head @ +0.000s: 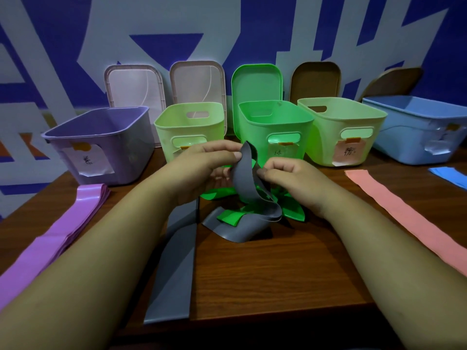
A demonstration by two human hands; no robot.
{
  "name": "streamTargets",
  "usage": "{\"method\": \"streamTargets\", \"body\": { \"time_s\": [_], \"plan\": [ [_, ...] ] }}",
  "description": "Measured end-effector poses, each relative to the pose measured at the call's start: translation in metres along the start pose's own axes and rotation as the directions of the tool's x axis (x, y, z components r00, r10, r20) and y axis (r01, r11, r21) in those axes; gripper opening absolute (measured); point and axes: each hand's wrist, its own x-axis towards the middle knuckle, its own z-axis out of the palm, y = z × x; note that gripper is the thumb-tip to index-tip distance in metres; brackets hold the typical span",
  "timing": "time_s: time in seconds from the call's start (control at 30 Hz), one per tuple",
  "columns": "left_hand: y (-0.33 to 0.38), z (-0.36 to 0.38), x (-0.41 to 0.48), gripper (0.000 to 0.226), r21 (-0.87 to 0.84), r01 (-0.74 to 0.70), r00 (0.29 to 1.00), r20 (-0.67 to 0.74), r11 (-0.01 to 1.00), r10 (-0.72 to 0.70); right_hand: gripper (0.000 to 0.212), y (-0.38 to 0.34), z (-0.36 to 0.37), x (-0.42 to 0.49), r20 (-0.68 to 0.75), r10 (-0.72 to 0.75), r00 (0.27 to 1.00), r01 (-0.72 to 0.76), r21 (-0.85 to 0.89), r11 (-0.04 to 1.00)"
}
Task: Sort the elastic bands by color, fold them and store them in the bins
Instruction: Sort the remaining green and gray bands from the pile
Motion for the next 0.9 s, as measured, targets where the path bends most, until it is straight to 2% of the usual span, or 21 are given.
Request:
{"method": "streamTargets", "body": {
  "time_s": [0.13, 0.23, 0.33, 0.43, 0.6, 0.67, 0.73, 0.83, 0.9],
  "plan": [
    [-0.004, 0.002, -0.003, 0.039, 0.012, 0.121, 0.982, 0.144, 0.993, -0.122, 0.026, -0.003, -0.002, 0.0, -0.062, 0.014, 0.998, -0.006, 0.129, 0.992],
    [0.0, 0.005, -0.007, 0.013, 0.002, 0.112, 0.976, 0.189, 0.994, -0.11, 0.023, -0.006, -0.002, 0.0, -0.065, 0.007, 0.998, 0.01, 0.243, 0.97],
    [0.006, 0.009, -0.008, 0.014, -0.022, 0.022, 0.991, 0.132, 1.0, -0.019, 0.015, -0.012, 0.0, -0.003, -0.059, 0.008, 0.998, 0.018, 0.426, 0.904],
    [0.02, 0.012, -0.006, 0.014, -0.114, -0.051, 0.998, 0.04, 0.992, 0.056, 0.013, -0.015, -0.002, -0.008, 0.021, 0.004, 1.0, -0.016, 0.566, 0.824],
    [0.066, 0.013, -0.01, 0.018, 0.046, -0.144, 0.989, 0.034, 0.989, 0.142, 0.009, -0.019, -0.013, -0.009, 0.035, 0.025, 0.999, -0.041, 0.623, 0.781],
    [0.081, 0.006, -0.009, 0.027, 0.11, -0.143, 0.989, 0.057, 0.984, 0.138, 0.008, -0.022, -0.013, -0.008, -0.017, 0.019, 1.0, -0.003, 0.652, 0.758],
    [0.087, -0.002, -0.006, 0.032, 0.267, -0.117, 0.988, 0.126, 0.957, 0.086, 0.004, -0.022, -0.011, -0.006, -0.058, 0.003, 0.998, 0.036, 0.658, 0.752],
    [0.091, -0.001, -0.006, 0.033, 0.565, -0.122, 0.959, 0.278, 0.816, -0.049, 0.009, -0.015, -0.009, -0.003, -0.028, -0.006, 1.0, 0.021, 0.596, 0.803],
    [0.088, 0.005, -0.007, 0.032, 0.679, -0.134, 0.934, 0.33, 0.722, -0.137, 0.01, -0.015, -0.007, -0.005, 0.001, 0.019, 1.0, -0.016, 0.549, 0.836]
  ]
}}
